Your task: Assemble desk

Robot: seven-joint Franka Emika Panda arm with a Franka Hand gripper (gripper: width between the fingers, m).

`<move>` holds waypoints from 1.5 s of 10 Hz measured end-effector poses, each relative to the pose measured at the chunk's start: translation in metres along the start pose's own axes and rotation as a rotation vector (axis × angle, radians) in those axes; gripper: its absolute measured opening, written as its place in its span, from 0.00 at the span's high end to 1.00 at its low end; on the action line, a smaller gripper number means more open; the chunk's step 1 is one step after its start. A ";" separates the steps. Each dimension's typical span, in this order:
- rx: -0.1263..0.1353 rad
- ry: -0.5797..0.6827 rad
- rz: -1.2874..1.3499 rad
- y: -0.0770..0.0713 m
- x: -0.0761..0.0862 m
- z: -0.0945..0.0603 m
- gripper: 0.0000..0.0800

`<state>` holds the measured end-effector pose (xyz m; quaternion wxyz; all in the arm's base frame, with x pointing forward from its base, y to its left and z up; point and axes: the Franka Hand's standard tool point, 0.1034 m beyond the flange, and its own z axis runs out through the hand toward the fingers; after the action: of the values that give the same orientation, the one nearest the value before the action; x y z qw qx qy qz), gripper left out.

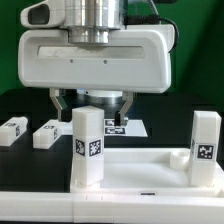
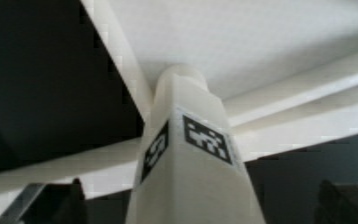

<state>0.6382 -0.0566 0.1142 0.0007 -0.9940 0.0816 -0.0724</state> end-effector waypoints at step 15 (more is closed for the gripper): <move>-0.001 0.000 -0.436 0.002 0.001 0.000 0.64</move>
Offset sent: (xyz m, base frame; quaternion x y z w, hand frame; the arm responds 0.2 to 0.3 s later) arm 0.0017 0.0042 0.0046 0.0038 -0.0082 -0.2267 0.9739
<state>0.6384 -0.0592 0.1145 -0.0153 -0.9882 -0.1353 -0.0707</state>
